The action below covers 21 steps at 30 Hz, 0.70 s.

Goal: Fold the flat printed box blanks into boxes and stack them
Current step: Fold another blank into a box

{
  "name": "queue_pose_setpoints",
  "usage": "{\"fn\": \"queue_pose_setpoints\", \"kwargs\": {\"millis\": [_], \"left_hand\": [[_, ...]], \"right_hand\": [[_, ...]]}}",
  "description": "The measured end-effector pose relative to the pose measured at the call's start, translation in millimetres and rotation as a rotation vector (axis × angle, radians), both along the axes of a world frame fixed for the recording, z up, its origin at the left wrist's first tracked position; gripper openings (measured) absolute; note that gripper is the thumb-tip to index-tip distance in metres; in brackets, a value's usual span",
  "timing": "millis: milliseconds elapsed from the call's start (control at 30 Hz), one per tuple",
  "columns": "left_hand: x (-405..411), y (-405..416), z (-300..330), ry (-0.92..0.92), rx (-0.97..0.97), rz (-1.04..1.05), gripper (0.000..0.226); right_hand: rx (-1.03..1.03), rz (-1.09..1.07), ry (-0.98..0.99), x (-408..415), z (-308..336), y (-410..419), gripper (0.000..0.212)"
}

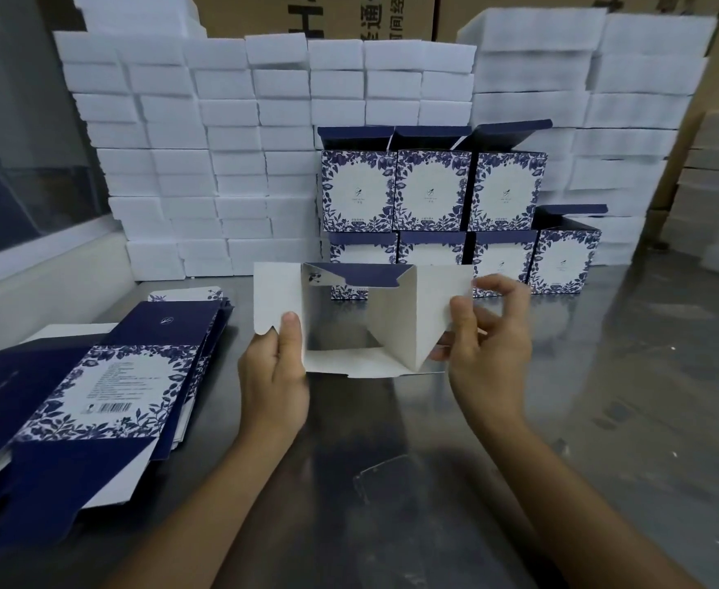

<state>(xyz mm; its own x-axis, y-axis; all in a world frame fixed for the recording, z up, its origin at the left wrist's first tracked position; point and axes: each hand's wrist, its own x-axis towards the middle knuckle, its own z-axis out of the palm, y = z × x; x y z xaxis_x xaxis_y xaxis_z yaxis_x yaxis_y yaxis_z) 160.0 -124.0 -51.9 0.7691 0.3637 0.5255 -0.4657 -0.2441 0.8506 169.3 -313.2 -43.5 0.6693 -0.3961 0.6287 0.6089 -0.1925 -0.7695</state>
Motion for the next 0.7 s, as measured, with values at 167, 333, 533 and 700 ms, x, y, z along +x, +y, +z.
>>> {"fn": "queue_pose_setpoints", "kwargs": {"millis": [167,333,533,700], "left_hand": [[4,7,0,0.04,-0.137,0.02,0.069],[8,8,2,0.041,-0.186,0.061,0.07],[8,6,-2,-0.017,0.03,0.113,0.056],[6,3,-4,-0.085,0.212,0.186,0.046]], "right_hand": [[-0.248,0.16,0.065,4,-10,1,0.041],[-0.587,0.267,0.171,0,-13,-1,0.087],[-0.662,0.347,0.301,0,-22,4,0.064],[-0.524,0.166,0.259,0,-22,8,0.032]]}}
